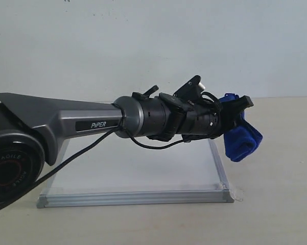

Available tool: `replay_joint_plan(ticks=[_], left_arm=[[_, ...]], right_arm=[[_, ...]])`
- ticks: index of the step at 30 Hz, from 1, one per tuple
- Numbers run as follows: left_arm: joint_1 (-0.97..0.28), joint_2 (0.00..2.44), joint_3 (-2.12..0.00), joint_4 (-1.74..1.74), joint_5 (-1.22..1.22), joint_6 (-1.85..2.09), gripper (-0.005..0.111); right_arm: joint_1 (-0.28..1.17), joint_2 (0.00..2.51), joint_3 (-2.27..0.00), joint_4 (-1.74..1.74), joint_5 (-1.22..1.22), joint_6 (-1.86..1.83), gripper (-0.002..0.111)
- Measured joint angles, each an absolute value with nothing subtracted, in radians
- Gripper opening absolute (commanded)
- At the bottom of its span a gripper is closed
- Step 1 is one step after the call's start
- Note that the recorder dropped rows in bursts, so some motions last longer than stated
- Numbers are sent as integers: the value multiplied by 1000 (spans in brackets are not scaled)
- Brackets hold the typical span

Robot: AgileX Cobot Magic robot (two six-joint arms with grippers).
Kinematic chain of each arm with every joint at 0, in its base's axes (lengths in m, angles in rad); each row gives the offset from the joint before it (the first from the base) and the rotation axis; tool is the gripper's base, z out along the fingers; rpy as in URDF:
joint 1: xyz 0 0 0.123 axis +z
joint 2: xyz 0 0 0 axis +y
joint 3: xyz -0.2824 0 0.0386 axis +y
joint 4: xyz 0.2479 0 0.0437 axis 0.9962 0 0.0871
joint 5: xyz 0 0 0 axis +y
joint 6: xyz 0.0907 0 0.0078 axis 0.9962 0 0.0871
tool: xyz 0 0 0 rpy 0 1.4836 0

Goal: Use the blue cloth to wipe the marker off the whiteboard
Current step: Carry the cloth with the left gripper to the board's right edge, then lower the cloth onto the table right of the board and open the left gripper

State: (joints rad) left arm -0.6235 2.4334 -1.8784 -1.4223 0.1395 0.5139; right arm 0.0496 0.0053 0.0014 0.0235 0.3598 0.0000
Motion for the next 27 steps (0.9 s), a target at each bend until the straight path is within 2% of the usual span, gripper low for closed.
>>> replay_joint_plan(ticks=[27], left_arm=[[-628,2511,-1883,-1519,97,483,4]], right_arm=[[50,5,1,23,360,0,1]])
